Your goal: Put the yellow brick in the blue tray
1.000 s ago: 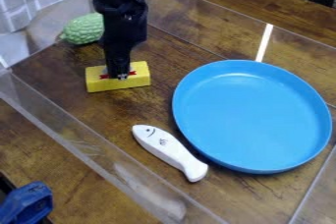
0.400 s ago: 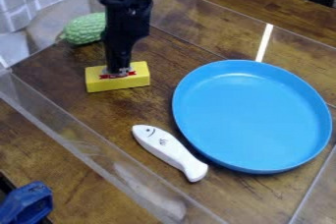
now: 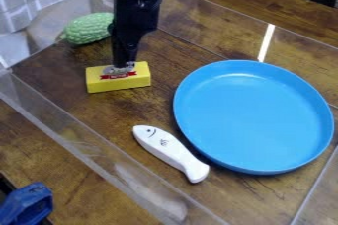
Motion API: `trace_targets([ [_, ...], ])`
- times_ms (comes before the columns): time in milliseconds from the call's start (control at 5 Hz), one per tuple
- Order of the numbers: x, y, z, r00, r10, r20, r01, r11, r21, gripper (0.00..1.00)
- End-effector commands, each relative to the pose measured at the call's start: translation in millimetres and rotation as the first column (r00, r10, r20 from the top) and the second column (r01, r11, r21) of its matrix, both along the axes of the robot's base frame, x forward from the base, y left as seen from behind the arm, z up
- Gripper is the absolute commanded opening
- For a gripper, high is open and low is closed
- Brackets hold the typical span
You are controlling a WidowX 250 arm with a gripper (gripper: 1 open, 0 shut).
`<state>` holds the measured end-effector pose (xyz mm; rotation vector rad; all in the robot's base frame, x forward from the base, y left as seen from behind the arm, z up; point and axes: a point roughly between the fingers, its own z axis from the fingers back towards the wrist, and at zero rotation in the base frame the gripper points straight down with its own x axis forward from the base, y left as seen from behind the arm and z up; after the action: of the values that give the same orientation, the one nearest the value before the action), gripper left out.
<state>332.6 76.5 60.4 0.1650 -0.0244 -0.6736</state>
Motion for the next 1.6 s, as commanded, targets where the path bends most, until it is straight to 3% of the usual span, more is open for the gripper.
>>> trace_targets([
  [0,10.9,-2.8,22.4,0.998,-0.017,0.061,0.016,1.0,0.017,0.0],
  [600,13.3,-5.2,17.5,0.998,-0.033,0.053,0.032,0.999,0.02,0.0],
  [800,14.1,-5.9,15.1,0.998,-0.037,0.051,0.036,0.999,0.021,1.0],
  [1000,15.3,-7.7,17.2,0.998,-0.043,0.048,0.042,0.999,0.027,0.0],
  [1400,18.3,-11.4,21.9,0.998,-0.057,0.039,0.056,0.998,0.04,0.0],
])
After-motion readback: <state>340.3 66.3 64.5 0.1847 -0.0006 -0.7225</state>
